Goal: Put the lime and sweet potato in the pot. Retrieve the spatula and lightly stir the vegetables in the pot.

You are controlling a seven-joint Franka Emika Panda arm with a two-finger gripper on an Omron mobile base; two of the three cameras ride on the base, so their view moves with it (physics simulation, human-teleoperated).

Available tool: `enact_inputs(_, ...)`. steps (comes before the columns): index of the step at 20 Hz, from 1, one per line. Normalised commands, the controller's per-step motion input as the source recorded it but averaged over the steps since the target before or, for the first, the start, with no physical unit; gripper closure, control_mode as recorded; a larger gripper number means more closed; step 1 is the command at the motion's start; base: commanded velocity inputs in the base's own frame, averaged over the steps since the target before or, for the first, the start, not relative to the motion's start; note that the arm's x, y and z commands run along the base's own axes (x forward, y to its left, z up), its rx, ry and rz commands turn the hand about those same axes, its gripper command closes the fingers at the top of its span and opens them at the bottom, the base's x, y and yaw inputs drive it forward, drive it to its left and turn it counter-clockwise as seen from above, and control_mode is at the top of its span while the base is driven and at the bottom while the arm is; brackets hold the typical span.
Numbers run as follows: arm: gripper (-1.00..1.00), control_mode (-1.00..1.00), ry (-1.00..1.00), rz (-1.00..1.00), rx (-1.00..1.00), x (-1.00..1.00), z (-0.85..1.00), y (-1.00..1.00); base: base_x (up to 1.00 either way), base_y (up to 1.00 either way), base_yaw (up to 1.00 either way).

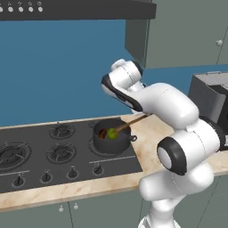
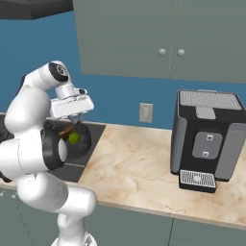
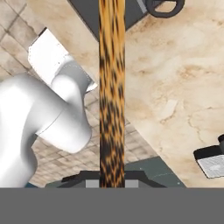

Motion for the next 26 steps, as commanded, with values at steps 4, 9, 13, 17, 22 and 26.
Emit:
enact_inputs(4,1.0,-1.0,0.0,-0.01,-0.09,0.3,-0.02,0.2,0.0,0.0,0.0)
enact_inputs(9,1.0,-1.0,0.0,-0.02,-0.08,0.07,-0.23,0.0,0.0,0.0,0.0)
enact_inputs(13,1.0,-1.0,0.0,-0.01,-0.06,0.07,-0.27,0.0,0.0,0.0,0.0)
enact_inputs(17,1.0,-1.0,0.0,0.0,-0.06,0.04,-0.09,0.0,0.0,0.0,0.0)
enact_inputs(22,1.0,-1.0,0.0,0.0,-0.01,0.24,0.01,0.09,0.0,0.0,0.0)
enact_inputs(26,1.0,-1.0,-0.05,0.0,0.0,0.45,0.0,0.3,0.0,0.0,0.0)
